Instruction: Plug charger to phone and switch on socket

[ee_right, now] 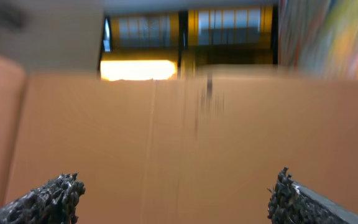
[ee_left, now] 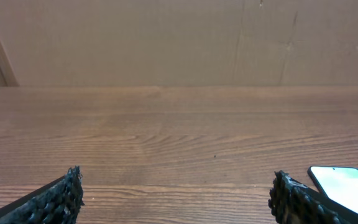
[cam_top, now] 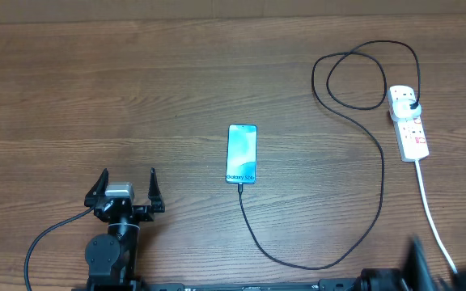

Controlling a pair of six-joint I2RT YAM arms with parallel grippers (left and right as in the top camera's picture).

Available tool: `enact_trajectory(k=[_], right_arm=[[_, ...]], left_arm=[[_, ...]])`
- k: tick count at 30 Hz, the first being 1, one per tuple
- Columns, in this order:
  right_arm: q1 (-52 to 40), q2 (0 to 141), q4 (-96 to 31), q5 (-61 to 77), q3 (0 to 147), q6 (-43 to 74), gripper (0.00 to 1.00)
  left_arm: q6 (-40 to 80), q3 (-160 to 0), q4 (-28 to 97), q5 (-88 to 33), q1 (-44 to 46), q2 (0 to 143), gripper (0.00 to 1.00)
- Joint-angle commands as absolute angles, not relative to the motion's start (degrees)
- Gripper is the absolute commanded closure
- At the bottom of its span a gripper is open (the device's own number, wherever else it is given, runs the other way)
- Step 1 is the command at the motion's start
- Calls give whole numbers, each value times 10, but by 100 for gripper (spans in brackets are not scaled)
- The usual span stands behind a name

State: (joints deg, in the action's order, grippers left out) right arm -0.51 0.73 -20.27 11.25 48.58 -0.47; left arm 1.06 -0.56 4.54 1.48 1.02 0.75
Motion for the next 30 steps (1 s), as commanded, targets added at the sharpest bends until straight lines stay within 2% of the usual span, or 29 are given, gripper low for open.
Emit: enact_trajectory(k=[1, 11, 19, 30], right_arm=[[-5, 3, -202, 105, 408, 0, 0], [-5, 3, -153, 105, 232, -1, 0], [-5, 3, -126, 105, 139, -1, 0], [-5, 4, -22, 105, 37, -1, 0]], left_arm=[[0, -3, 44, 8, 5, 3, 0], [0, -3, 44, 8, 5, 3, 0], [0, -3, 44, 8, 5, 3, 0], [0, -3, 44, 8, 5, 3, 0]])
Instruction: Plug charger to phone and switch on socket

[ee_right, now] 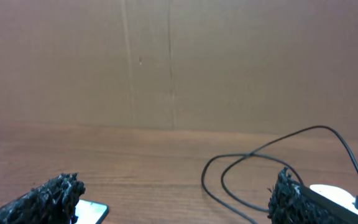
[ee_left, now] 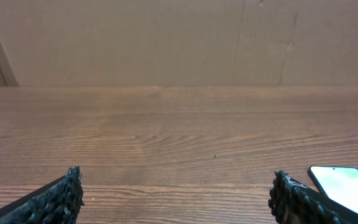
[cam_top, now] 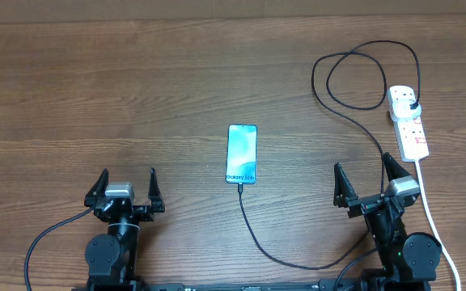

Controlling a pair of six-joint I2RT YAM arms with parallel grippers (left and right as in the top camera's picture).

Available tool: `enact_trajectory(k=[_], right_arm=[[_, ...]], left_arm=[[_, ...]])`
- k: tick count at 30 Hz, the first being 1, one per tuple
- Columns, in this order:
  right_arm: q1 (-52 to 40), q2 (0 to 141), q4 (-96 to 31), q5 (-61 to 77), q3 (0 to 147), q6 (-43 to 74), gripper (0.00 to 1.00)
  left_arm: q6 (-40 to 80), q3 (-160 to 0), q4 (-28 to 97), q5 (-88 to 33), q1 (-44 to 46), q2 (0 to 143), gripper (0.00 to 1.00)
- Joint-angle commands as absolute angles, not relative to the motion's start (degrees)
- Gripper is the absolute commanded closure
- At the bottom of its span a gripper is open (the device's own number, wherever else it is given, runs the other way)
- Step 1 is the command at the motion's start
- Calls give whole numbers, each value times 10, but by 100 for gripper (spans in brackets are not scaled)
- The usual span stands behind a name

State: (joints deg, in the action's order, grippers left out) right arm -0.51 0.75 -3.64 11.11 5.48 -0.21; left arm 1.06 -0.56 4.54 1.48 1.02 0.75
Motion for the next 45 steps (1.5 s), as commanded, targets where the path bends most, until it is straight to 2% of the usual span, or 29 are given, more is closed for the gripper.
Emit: enact_trajectory(k=[1, 40, 45], right_arm=[[-5, 4, -16, 105, 32, -1, 0], [-5, 5, -37, 105, 4, -1, 0], [19, 1, -39, 100, 4, 0, 0]], left_arm=[[0, -3, 44, 8, 5, 3, 1], [0, -3, 44, 8, 5, 3, 0], [0, -3, 44, 8, 5, 3, 0]])
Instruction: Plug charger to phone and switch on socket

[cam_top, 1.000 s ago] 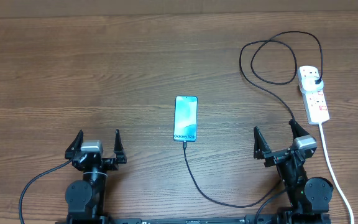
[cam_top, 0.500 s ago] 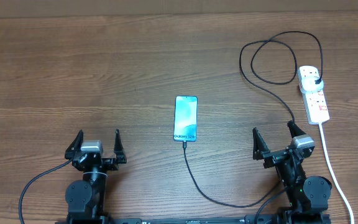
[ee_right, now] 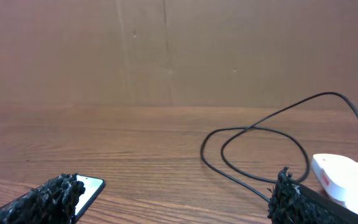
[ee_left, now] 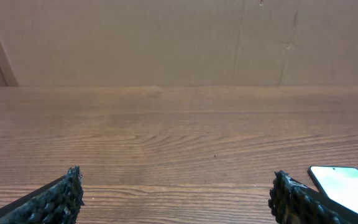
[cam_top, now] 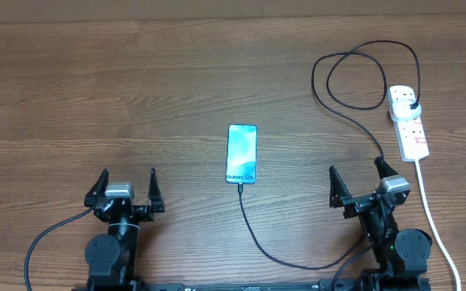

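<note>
A phone (cam_top: 242,153) with a lit blue screen lies flat mid-table; it also shows as a phone (ee_left: 344,185) and a phone (ee_right: 87,189) in the wrist views. A black charger cable (cam_top: 298,260) meets its near edge, curves right and loops up to a plug in the white power strip (cam_top: 408,121). The same cable loop (ee_right: 253,148) and strip (ee_right: 345,177) appear in the right wrist view. My left gripper (cam_top: 128,175) is open at the near left, holding nothing. My right gripper (cam_top: 355,168) is open at the near right, below the strip.
The strip's own white cord (cam_top: 431,212) runs down the table's right side, just right of my right arm. A brown cardboard wall (ee_left: 179,43) stands along the table's far edge. Bare wooden table (cam_top: 95,89) lies between the arms and the phone.
My right gripper has shifted slightly left and forward; its camera now shows more of the phone and the power strip. The left arm, phone and cable have not moved.
At first my right arm was almost out of the overhead view at the bottom right, its camera blurred and pointing up at the wall. Then it stood open at the near right facing the table. Now it sits slightly further left. The left gripper stayed open throughout.
</note>
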Controlling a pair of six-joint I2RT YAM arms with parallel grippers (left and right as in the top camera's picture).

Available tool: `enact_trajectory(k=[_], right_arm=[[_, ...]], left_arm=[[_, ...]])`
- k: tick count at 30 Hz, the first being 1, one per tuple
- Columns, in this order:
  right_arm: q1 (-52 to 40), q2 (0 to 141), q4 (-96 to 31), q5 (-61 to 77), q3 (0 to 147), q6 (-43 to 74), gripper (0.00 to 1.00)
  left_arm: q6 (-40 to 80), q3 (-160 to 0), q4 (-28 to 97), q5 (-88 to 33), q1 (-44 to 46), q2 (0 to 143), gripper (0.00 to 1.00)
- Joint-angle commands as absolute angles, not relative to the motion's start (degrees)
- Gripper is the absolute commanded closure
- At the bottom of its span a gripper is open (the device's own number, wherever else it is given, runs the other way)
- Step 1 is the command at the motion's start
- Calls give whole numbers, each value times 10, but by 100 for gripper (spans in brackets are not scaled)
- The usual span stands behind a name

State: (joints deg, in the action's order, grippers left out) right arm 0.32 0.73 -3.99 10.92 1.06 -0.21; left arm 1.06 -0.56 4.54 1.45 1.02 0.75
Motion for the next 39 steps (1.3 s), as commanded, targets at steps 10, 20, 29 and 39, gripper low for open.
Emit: enact_trajectory(k=[10, 20, 29, 39], right_arm=[[45, 2, -39, 91, 4, 58, 0], [44, 1, -40, 92, 4, 57, 0], [8, 2, -40, 90, 4, -5, 0], [4, 2, -40, 90, 4, -5, 0]], left_arm=[[0, -3, 44, 8, 5, 3, 0], [0, -3, 44, 8, 5, 3, 0], [0, -3, 44, 8, 5, 3, 0], [0, -3, 44, 8, 5, 3, 0]])
